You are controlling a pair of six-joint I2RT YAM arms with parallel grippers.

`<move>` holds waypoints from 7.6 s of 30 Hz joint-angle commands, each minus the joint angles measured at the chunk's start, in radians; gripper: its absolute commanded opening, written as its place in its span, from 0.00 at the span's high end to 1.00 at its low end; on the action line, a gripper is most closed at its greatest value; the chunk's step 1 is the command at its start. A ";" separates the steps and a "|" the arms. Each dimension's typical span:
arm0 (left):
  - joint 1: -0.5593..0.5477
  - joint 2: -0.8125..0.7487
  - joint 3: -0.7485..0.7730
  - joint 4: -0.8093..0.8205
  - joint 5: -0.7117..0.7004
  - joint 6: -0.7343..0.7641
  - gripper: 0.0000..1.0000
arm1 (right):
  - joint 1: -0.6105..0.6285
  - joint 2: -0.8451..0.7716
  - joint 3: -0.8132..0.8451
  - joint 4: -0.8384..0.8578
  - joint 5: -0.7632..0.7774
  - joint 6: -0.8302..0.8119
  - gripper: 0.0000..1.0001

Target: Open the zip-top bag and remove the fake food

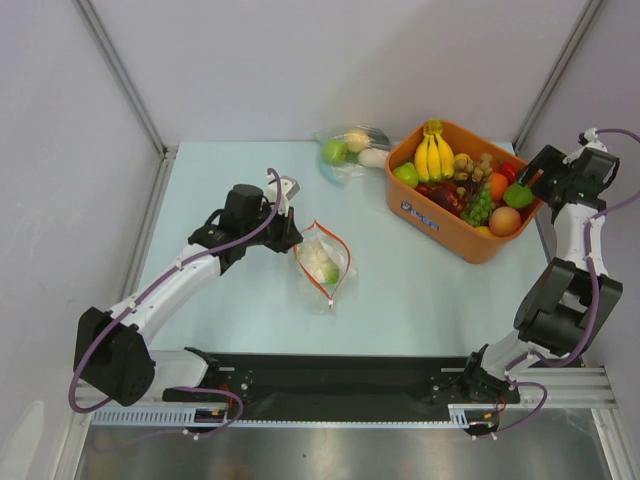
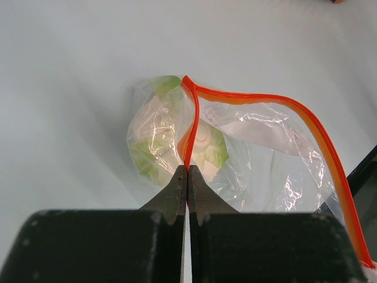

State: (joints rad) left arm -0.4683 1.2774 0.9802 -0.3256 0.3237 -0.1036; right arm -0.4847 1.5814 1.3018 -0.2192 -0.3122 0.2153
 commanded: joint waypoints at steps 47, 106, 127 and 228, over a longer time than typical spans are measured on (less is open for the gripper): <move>0.000 0.000 0.020 0.003 -0.002 0.016 1.00 | 1.232 0.003 0.100 -0.043 0.041 0.101 0.63; -0.001 0.023 0.020 0.003 0.025 0.016 1.00 | 1.285 0.281 -0.035 0.075 0.296 0.085 0.11; 0.000 0.020 0.020 0.002 0.020 0.018 1.00 | 1.258 0.335 -0.047 0.104 0.214 0.104 0.92; 0.089 -0.159 -0.270 0.528 -0.054 -0.456 1.00 | 0.956 -0.351 -0.197 -0.262 -0.291 0.114 1.00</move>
State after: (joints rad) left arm -0.4072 1.0973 0.6567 0.2119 0.3115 -0.5472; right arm 0.4660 1.2724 1.0473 -0.4442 -0.5884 0.3687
